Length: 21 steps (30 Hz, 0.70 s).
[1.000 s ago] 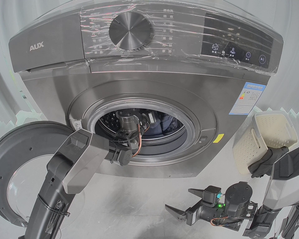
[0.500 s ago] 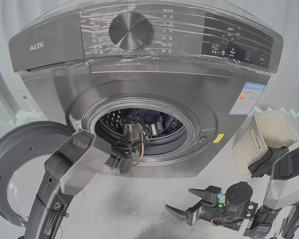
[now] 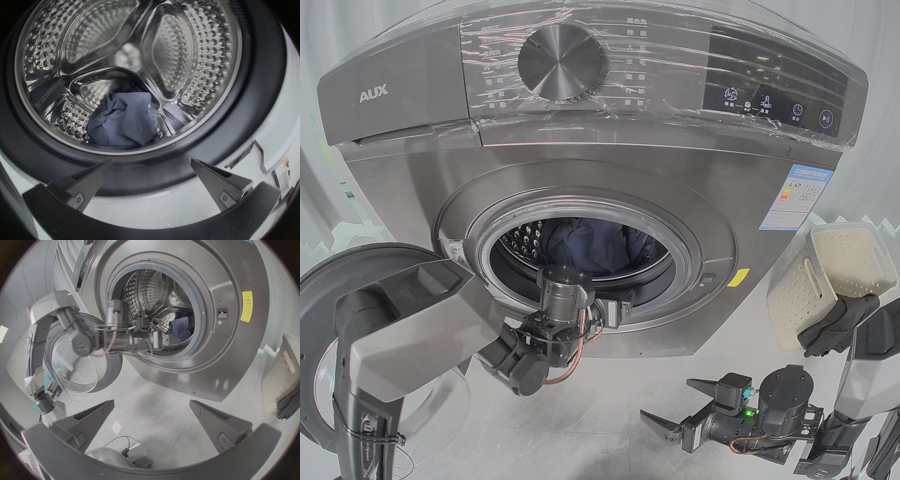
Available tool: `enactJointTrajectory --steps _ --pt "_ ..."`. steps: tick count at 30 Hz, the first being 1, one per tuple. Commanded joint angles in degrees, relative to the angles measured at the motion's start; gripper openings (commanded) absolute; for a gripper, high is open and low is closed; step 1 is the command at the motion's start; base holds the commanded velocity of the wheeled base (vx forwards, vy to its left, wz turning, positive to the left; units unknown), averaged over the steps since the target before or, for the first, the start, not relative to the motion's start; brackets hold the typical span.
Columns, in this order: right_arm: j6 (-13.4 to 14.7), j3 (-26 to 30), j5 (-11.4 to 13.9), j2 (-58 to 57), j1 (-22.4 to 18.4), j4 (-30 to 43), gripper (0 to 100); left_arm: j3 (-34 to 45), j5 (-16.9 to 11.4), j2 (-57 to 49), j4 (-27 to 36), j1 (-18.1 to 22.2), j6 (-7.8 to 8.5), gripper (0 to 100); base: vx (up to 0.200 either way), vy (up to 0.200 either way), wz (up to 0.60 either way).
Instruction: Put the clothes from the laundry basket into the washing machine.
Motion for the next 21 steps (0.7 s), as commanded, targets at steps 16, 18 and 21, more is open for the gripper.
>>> enactJointTrajectory --steps 16,18,21 --pt "0.45 8.03 -1.75 -26.11 -5.37 0.83 100 59.91 4.73 -38.21 -29.88 -17.34 -1.07 100 0.000 0.000 0.00" --pt "-0.17 8.03 -1.75 -29.45 -7.74 1.35 100 60.70 10.01 -38.21 -32.52 -18.93 -1.25 100 0.000 0.000 0.00" --pt "-2.36 8.12 -1.22 -34.90 -13.02 1.88 100 61.67 14.93 -38.56 -32.78 -19.37 -0.28 100 0.000 0.000 0.00"
